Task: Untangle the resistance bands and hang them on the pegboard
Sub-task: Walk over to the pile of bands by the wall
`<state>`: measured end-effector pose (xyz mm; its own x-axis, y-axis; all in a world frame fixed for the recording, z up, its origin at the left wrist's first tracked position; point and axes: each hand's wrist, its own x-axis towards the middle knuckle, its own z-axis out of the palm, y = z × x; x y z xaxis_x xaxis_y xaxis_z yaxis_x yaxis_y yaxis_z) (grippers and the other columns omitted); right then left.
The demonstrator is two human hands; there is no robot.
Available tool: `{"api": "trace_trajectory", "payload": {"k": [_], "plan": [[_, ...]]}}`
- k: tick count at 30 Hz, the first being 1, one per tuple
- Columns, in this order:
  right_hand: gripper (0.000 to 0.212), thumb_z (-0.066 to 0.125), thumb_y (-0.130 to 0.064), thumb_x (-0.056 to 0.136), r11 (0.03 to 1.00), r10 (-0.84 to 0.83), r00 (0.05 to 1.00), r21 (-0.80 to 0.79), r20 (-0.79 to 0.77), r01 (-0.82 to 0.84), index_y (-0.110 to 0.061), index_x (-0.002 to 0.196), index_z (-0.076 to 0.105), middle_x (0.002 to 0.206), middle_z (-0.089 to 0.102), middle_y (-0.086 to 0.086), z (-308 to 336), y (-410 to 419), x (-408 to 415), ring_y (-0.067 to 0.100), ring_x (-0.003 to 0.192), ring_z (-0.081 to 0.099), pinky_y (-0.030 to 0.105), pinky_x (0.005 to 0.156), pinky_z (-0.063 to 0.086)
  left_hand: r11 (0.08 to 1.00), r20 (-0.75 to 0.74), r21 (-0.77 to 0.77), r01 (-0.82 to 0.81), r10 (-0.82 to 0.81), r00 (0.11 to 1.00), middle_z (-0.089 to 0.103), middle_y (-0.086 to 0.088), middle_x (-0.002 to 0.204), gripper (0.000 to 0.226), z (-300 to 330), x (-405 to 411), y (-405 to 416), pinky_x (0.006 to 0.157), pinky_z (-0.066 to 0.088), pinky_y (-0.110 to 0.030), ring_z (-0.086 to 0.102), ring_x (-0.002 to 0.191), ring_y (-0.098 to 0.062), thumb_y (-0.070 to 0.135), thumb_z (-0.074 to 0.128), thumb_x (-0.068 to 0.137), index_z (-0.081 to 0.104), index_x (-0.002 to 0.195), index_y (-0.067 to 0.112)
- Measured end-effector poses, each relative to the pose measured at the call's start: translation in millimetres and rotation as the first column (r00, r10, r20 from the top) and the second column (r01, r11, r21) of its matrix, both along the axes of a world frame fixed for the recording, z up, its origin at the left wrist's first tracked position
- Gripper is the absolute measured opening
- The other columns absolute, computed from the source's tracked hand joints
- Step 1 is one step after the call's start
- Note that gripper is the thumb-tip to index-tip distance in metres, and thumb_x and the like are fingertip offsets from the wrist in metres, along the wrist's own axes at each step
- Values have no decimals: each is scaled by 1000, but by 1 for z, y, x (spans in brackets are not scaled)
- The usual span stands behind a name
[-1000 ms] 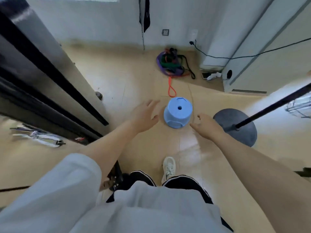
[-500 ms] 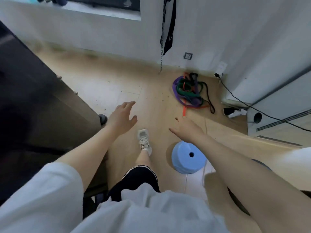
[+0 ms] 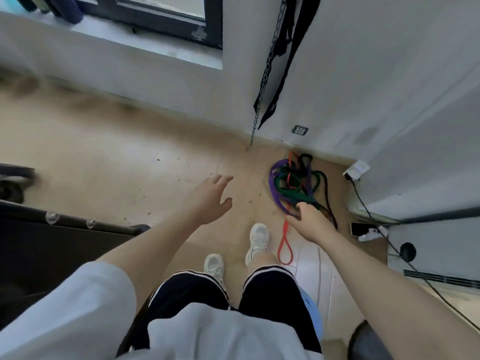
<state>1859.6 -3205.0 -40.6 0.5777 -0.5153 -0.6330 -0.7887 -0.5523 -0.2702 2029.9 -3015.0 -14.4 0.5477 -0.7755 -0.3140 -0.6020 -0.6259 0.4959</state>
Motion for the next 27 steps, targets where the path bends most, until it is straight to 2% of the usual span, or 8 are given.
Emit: {"api": "trace_trajectory", "payload": {"k": [4,6,8,12,18,22,25,27], "plan": [[51,48,-49,91,995,73,991,-64,-114,-80,-9,123,45,126,52,12,-23,-63,38,29,112,52,37,83,46,999,-102,-32,-44,40,994,38,-5,143,56,-33,17,-40,100,28,-27,36,130,-23,21,50,92,29,144,11],[47,48,-48,91,989,116,981,-70,-158,-128,-10,118,46,122,54,11,-41,-93,61,29,109,53,37,82,47,995,-170,-13,-94,91,981,38,-5,142,57,-59,23,-60,100,34,-32,40,128,-25,26,49,91,31,143,13],[49,46,-47,92,981,180,961,-34,-211,-191,-10,123,45,127,52,11,-63,-119,84,28,114,51,39,86,47,988,-236,19,-152,153,960,38,-5,142,58,-86,29,-82,100,36,-34,41,127,-26,31,47,89,31,142,13],[51,44,-47,93,936,352,895,80,-273,-343,-9,126,45,129,51,10,-121,-158,124,26,115,50,39,92,45,969,-248,110,-223,244,938,39,-2,142,57,-140,51,-126,99,32,-29,37,129,-22,28,47,93,27,145,16],[57,44,-41,94,880,465,846,236,-261,-412,-7,139,36,142,43,10,-252,-183,172,28,129,40,40,102,38,860,-299,158,-486,511,806,41,-5,142,56,-254,96,-169,104,33,-34,35,132,-22,23,50,90,31,143,15],[55,42,-39,96,900,422,873,228,-245,-371,-7,140,33,145,37,11,-370,-195,193,29,133,34,42,105,36,831,-326,152,-535,553,766,44,-7,139,55,-364,116,-201,102,35,-34,39,129,-23,22,50,91,32,142,14],[39,40,-29,97,947,309,932,151,-188,-284,-3,126,44,131,47,16,-463,-210,201,34,124,42,41,96,40,858,-319,155,-489,512,797,46,-8,138,54,-460,122,-224,100,34,-32,42,127,-23,22,51,90,34,141,14],[40,38,-25,98,976,215,963,56,-162,-209,-3,131,40,137,42,15,-519,-220,203,32,128,38,40,98,36,881,-323,151,-448,472,820,46,-7,138,54,-517,124,-237,100,33,-30,41,128,-22,22,51,90,34,141,14]]}}
